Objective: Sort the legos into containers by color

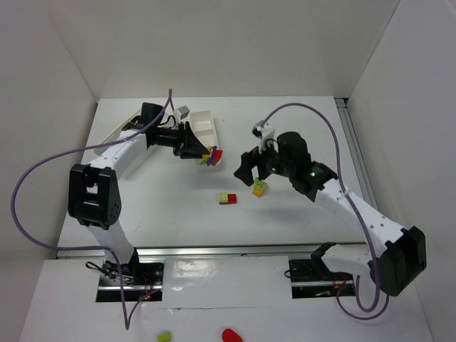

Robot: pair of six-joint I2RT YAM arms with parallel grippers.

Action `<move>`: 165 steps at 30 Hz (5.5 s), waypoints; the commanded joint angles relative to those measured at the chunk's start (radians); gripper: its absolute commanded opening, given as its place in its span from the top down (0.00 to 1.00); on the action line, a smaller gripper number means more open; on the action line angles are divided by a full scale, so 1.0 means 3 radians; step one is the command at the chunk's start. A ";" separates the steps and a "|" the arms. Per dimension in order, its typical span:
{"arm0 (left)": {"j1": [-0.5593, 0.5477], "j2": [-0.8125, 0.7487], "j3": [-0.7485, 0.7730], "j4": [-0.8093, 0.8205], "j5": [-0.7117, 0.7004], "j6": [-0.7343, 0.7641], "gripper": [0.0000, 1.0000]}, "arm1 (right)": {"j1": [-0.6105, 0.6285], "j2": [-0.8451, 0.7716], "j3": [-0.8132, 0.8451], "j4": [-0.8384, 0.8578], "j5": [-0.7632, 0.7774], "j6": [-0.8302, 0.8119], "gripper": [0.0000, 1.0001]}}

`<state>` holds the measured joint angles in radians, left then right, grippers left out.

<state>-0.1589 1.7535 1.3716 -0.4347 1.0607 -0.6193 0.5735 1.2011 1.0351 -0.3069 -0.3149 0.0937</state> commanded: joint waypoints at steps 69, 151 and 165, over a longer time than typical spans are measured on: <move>0.0800 -0.0159 0.1104 -0.1404 -0.2410 0.0367 1.00 | 0.0343 0.1011 0.0336 0.1515 0.0328 -0.0609 0.82; 0.0499 -0.0506 0.0041 -0.0116 -0.1368 0.0280 1.00 | -0.0138 0.2541 0.2133 0.0899 -0.1032 0.1993 0.32; 0.0397 -0.0691 -0.0190 -0.0116 -0.1465 0.0561 1.00 | -0.0066 0.2986 0.2741 0.0553 -0.0985 0.2178 0.32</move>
<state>-0.0250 1.5860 1.3125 -0.4942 0.6212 -0.4915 0.5377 2.0644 1.7901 -0.1463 -0.5999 0.7212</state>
